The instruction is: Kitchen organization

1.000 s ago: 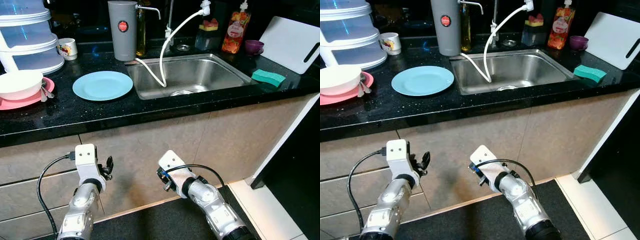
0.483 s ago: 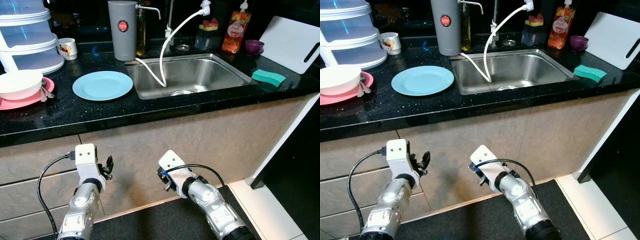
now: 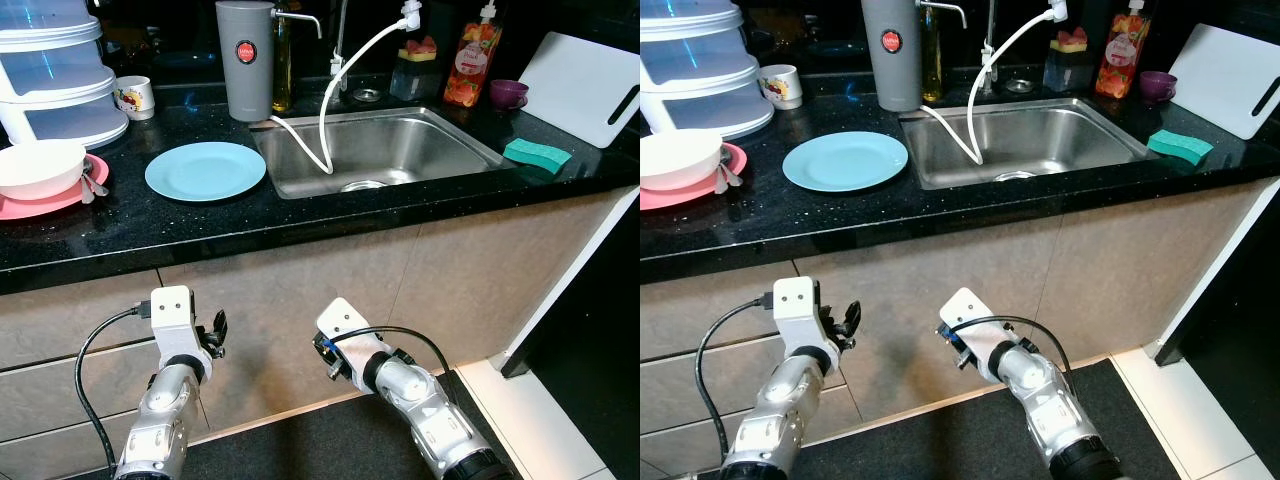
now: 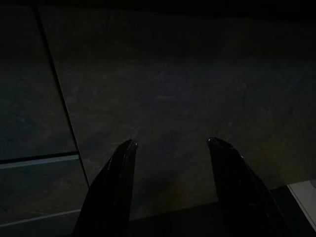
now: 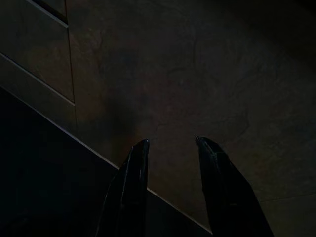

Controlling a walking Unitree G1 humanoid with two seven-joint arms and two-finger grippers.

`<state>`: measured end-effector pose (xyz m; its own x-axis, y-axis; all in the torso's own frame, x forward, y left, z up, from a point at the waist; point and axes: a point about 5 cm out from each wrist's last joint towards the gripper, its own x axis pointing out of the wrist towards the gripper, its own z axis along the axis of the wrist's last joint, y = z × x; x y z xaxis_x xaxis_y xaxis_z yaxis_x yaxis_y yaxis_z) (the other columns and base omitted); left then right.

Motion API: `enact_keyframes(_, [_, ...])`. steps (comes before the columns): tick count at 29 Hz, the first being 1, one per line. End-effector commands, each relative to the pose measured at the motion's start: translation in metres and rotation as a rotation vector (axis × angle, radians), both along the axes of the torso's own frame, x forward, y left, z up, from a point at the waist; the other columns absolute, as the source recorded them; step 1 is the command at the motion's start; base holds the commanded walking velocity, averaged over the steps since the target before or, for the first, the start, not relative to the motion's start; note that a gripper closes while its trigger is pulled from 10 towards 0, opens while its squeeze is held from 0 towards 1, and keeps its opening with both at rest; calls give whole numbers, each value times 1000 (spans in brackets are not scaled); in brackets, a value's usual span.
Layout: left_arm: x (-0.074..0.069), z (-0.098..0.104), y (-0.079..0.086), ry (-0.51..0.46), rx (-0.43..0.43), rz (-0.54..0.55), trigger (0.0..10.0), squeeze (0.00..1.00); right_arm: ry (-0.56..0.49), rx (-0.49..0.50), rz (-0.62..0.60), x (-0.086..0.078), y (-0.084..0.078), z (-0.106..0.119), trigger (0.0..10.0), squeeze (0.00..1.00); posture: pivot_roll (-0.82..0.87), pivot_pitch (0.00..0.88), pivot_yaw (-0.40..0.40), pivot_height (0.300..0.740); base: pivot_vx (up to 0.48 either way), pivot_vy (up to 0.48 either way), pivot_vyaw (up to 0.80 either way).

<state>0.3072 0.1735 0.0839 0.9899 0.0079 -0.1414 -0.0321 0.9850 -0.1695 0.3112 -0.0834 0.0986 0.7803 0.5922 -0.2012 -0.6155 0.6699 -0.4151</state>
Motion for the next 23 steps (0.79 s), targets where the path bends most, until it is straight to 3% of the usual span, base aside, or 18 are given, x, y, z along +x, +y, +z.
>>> enact_keyframes(1, [0, -4, 0, 16, -4, 3, 10000, 0, 15, 10, -6, 1, -2, -2, 10000, 0, -95, 72, 8, 740, 0, 0, 0])
enact_keyframes(23, [-3, -5, -1, 18, -5, 3, 10000, 0, 13, 8, -3, -2, -2, -4, 10000, 0, -95, 65, 0, 740, 0, 0, 0])
